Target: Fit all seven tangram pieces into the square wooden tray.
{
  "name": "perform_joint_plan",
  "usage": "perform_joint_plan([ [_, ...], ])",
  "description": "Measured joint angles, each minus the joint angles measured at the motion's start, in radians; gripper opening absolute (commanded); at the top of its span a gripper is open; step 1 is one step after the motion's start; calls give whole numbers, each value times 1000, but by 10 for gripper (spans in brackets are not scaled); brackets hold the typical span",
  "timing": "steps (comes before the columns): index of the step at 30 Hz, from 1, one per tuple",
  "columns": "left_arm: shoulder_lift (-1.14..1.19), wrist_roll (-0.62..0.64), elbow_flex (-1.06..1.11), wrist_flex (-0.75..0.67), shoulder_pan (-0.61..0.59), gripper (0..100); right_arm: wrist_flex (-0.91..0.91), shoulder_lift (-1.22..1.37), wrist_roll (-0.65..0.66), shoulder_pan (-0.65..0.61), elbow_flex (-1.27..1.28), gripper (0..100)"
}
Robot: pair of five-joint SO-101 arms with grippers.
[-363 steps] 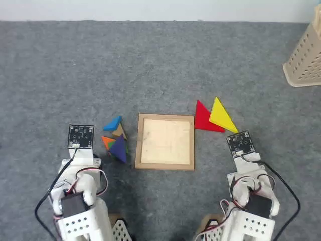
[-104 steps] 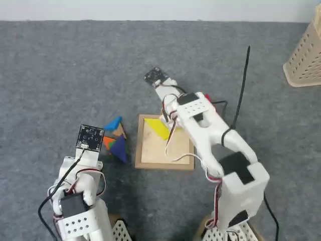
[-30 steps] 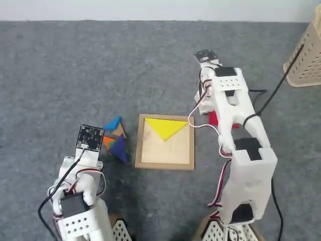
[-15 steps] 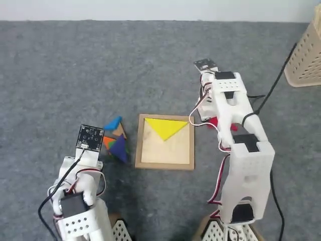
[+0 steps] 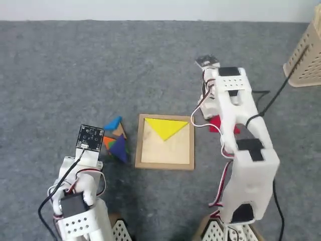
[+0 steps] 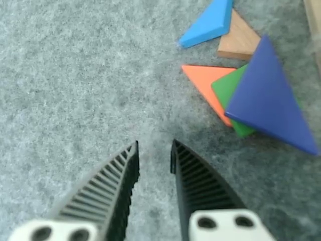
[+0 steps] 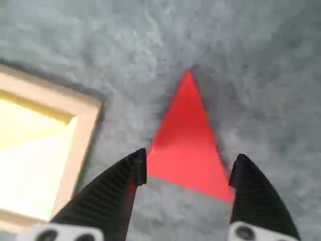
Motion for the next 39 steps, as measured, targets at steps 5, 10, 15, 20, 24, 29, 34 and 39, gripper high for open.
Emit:
perform_joint_plan([
  [5, 0, 0, 0, 0, 0, 98, 9, -44, 132, -2, 81, 274],
  [10, 0, 0, 0, 0, 0, 98, -3, -17, 235, -3, 137, 274],
  [15, 0, 0, 0, 0, 0, 98, -28, 12, 250, -6, 135, 271],
  [20, 0, 0, 0, 0, 0, 98, -61, 52, 253, -20, 135, 234],
  [24, 0, 0, 0, 0, 0, 98, -72, 54, 253, -12, 135, 96],
  [29, 0, 0, 0, 0, 0, 98, -74, 54, 256, -9, 115, 12],
  [34, 0, 0, 0, 0, 0, 98, -74, 57, 256, -9, 114, 6],
  [39, 0, 0, 0, 0, 0, 98, -2, 69, 167, -14, 52, 6],
])
